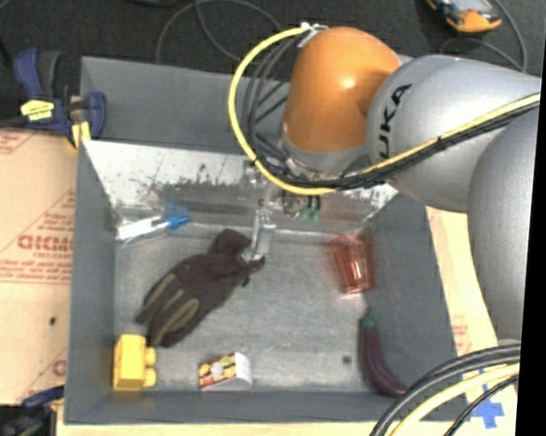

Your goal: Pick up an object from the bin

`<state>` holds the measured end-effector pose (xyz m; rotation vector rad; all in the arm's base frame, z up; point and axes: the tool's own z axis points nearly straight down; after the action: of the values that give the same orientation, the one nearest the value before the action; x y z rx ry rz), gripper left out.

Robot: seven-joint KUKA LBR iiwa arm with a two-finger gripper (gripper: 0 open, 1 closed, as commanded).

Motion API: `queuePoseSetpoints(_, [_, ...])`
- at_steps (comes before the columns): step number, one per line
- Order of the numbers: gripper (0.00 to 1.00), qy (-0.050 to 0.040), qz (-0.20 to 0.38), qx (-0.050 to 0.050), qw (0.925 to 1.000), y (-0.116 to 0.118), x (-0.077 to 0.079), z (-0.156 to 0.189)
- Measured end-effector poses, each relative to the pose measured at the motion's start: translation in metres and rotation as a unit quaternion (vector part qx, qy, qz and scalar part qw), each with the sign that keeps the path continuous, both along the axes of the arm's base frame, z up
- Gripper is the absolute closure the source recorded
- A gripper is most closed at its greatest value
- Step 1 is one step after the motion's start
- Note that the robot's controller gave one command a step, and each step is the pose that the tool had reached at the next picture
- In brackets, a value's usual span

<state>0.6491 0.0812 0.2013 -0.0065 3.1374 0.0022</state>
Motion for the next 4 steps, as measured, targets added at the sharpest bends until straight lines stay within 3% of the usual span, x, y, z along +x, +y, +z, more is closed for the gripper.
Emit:
queuePoseSetpoints(1, [0.00, -0.0024, -0.036, 0.000, 0.9994, 0.001, -0.004, -0.033])
queuePoseSetpoints(2, [0.00, -0.0030, -0.067, 0.001, 0.9978, 0.013, -0.014, -0.101])
queuePoseSetpoints(3, [1.00, -0.0052, -0.113, 0.002, 0.9936, -0.006, -0.013, -0.128])
queuePoseSetpoints(4, [1.00, -0.0052, -0.113, 0.002, 0.9936, -0.006, -0.013, -0.128])
